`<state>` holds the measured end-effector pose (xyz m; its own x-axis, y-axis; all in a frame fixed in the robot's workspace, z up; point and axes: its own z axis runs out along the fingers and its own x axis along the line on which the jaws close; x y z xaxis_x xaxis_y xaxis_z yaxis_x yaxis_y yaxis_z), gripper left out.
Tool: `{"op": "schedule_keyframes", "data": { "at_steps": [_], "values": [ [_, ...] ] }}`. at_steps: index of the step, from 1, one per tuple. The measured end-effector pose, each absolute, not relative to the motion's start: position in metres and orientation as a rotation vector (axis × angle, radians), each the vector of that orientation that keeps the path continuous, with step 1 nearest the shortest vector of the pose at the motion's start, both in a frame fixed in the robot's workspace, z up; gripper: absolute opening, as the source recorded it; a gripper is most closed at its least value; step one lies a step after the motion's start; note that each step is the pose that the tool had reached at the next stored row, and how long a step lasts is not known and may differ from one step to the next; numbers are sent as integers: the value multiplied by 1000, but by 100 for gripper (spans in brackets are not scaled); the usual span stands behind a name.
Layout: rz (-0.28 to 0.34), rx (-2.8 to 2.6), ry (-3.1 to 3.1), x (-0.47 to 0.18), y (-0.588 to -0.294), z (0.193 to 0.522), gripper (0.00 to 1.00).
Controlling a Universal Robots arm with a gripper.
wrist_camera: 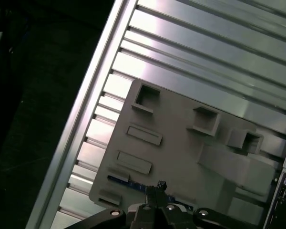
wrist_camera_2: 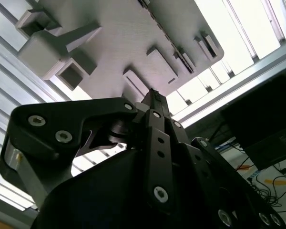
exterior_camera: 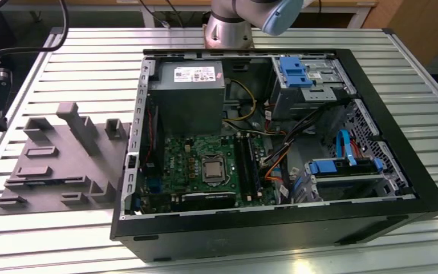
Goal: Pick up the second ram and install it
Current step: 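Pick up the second ram and move it above second insertion slot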
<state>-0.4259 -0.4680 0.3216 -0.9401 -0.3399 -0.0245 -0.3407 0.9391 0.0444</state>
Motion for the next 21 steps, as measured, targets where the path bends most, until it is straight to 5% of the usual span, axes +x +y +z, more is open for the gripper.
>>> {"op": "schedule_keyframes", "data": {
  "at_steps": [21],
  "values": [
    [77, -774, 3031, -426, -468, 322, 11]
  ]
}}
